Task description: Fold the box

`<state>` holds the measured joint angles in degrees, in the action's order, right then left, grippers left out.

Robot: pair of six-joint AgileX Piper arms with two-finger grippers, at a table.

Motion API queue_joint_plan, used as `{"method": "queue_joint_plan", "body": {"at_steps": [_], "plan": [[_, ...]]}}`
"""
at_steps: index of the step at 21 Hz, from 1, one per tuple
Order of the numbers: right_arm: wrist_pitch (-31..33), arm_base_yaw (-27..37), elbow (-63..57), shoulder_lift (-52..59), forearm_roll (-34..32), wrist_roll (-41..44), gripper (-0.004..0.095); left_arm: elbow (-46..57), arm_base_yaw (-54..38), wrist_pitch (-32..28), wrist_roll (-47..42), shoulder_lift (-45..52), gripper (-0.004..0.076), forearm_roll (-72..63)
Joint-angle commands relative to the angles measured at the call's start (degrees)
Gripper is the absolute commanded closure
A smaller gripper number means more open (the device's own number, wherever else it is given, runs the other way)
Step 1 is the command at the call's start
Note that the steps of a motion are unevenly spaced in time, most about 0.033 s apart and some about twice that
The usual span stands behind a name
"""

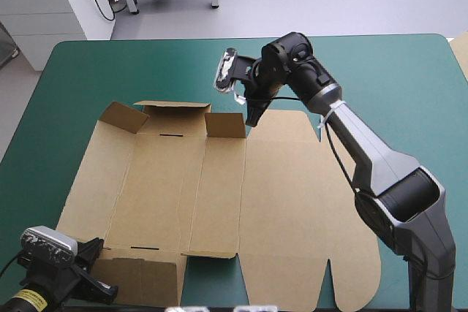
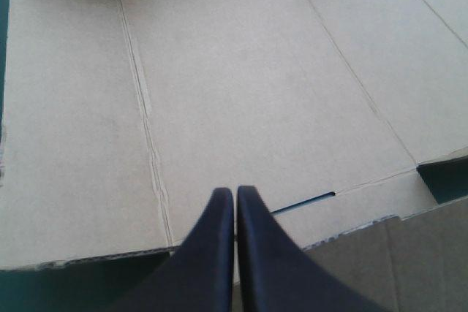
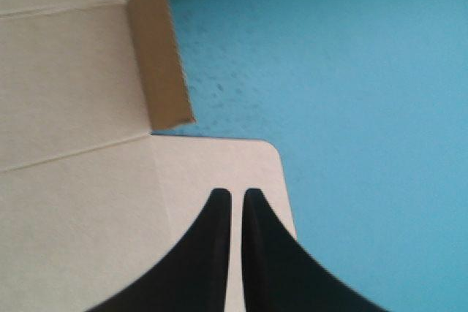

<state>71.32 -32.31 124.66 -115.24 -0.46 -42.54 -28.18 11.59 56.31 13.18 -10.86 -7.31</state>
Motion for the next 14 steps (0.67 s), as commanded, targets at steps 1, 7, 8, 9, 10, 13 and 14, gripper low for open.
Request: {"method": "queue_joint_plan", "body": {"at_steps": [1, 7, 8, 9, 10, 13, 14], "plan": [[-0.03, 4.17, 1.83, 5.22, -1.95, 4.45, 0.0924, -1.44, 0.0, -3.8, -0.09, -0.75, 0.0731, -0.98], [-0.03, 16.37, 1.09, 11.3, -1.88, 11.65, 0.0923, -1.44, 0.0, -3.8, -0.09, -0.75, 0.0731, -0.98], [-0.03, 19.75, 0.05, 13.54, -1.75, 13.14, 0.0923, -1.44, 0.0, -3.8, -0.09, -0.75, 0.0731, -0.98], [-0.03, 21.4, -0.4, 14.46, -1.75, 13.86, 0.0923, -1.44, 0.0, -3.8, -0.09, -0.75, 0.0731, -0.98], [-0.03, 24.71, -1.96, 16.98, -1.75, 14.83, 0.0923, -1.44, 0.0, -3.8, -0.09, -0.75, 0.0731, -0.98], [-0.03, 31.75, -7.9, 23.32, -0.31, 15.46, 0.0923, -1.44, 0.0, -3.8, -0.09, -0.75, 0.0731, -0.98], [-0.03, 34.22, -10.82, 25.42, 1.17, 15.32, 0.0923, -1.44, 0.0, -3.8, -0.09, -0.75, 0.0731, -0.98]]}}
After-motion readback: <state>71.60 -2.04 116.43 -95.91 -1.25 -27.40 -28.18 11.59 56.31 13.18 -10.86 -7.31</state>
